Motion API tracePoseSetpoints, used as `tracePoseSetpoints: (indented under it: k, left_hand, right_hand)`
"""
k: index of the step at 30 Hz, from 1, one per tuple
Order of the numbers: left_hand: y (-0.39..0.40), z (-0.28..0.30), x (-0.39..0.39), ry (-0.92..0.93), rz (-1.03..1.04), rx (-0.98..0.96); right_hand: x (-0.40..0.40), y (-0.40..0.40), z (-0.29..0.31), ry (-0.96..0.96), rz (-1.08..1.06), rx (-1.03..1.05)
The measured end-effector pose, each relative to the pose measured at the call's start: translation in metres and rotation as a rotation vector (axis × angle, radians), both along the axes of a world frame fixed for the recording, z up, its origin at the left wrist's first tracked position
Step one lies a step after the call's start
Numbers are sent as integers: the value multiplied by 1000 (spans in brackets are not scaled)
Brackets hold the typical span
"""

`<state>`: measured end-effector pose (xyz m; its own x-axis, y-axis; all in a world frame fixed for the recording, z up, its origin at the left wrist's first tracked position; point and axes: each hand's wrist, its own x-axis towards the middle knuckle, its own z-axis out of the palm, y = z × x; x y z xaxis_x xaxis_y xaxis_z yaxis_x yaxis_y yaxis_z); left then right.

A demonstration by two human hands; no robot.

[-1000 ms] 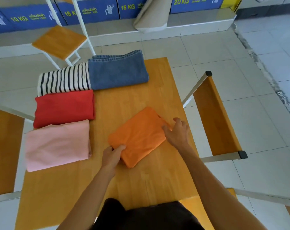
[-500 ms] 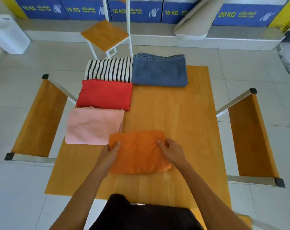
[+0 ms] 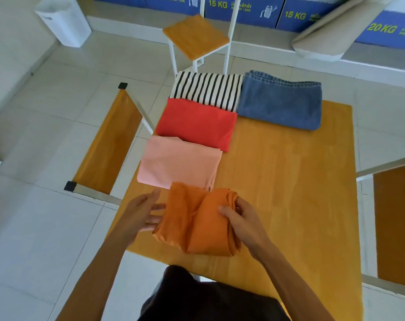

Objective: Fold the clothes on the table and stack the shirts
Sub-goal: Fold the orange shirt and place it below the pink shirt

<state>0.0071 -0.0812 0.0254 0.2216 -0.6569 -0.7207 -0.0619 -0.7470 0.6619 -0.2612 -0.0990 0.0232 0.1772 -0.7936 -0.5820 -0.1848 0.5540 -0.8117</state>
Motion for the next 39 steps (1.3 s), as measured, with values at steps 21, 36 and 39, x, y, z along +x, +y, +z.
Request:
tracePoseSetpoints:
  k: [21, 36, 39]
  left_hand:
    - [-13, -43, 87, -286, -22, -9]
    - [-19, -69, 80, -683, -75, -122]
    - [-18, -65, 74, -784, -57, -178]
  right_hand:
    - [66, -15, -50, 382, 353, 160]
    - [61, -10, -57, 501, 470, 167]
    - [68, -5, -55, 717, 286, -113]
